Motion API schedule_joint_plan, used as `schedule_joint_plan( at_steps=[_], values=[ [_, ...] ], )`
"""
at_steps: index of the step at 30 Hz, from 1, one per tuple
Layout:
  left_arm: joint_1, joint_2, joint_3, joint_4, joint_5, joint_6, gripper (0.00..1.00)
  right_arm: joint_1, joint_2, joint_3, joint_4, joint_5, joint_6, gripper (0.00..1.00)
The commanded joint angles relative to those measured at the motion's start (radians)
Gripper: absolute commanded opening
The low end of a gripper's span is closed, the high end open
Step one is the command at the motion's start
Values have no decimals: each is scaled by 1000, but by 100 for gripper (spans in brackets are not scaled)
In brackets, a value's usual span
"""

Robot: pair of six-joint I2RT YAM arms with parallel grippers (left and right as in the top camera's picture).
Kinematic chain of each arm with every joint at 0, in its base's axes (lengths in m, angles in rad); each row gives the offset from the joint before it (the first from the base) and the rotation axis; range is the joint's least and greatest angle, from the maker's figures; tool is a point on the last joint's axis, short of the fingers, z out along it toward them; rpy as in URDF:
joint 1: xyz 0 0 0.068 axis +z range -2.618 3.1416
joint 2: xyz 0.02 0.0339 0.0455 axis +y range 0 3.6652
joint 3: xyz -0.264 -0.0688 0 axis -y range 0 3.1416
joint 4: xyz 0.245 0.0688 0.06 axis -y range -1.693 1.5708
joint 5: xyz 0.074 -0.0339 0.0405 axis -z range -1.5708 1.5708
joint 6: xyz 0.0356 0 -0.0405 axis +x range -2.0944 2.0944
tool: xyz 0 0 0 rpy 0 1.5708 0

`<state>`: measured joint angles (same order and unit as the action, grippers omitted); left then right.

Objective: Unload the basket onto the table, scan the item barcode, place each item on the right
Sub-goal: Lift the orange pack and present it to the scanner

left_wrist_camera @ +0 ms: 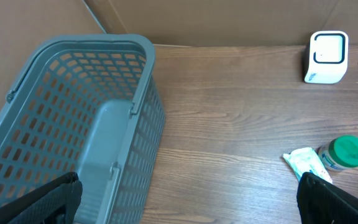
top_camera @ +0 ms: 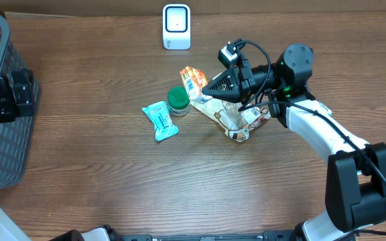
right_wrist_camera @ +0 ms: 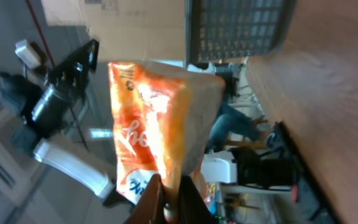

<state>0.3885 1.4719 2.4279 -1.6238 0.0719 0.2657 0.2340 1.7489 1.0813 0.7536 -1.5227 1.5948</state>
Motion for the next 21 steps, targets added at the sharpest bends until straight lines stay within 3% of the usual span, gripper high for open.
schedule_joint_plan(
  at_steps=[1, 8, 16, 21],
  values=[
    [4, 0, 2, 3, 6, 15, 100, 0, -21, 13, -168, 46, -251, 4],
    [4, 0, 2, 4, 6, 15, 100, 0, -21, 13, -567, 180, -618, 4],
    [4, 0, 2, 4, 6, 15, 100, 1, -21, 13, -890, 352, -895, 4],
    [4, 0, 2, 3, 6, 15, 100, 1, -21, 13, -1118, 585, -1049, 4]
  ],
)
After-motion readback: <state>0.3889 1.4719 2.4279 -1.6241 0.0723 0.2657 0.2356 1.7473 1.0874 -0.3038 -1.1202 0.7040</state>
